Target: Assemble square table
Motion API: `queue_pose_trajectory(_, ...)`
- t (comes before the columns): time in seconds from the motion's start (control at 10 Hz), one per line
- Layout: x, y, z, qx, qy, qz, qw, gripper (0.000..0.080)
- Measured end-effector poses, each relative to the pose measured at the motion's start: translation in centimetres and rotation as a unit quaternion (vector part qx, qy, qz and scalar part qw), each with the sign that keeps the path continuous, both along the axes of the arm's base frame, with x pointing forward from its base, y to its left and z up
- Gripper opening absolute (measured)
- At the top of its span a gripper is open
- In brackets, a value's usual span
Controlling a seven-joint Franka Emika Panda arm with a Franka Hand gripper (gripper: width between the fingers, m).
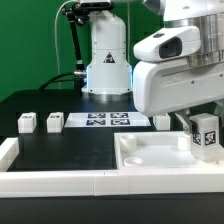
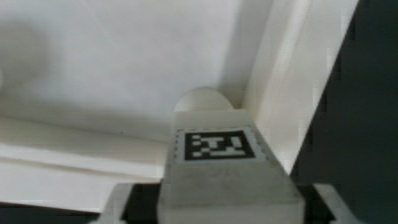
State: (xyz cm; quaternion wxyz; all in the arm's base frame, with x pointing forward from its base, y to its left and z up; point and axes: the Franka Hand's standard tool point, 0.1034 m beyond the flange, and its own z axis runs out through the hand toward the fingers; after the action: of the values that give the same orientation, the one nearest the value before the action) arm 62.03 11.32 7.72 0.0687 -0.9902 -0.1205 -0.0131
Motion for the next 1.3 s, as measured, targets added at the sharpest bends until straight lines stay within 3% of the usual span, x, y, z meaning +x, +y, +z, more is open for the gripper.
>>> queue_pose_trajectory(0.3,0.00,0.01,0.00,0.000,0.004,-0.027,1.000,0.0290)
queue_pose_trajectory(0.6,0.12,-0.01,-0.04,0.011,0.019,-0.188,0.982,0.0291)
queue_pose_trajectory(0.8,0.05,0.03,-0.06,0.015,0.040,-0.336,0.941,0.0291)
queue_pose_trajectory(1.3,-0.07,0.44,-0.21,0.019,0.082,-0.594,0.800,0.0292)
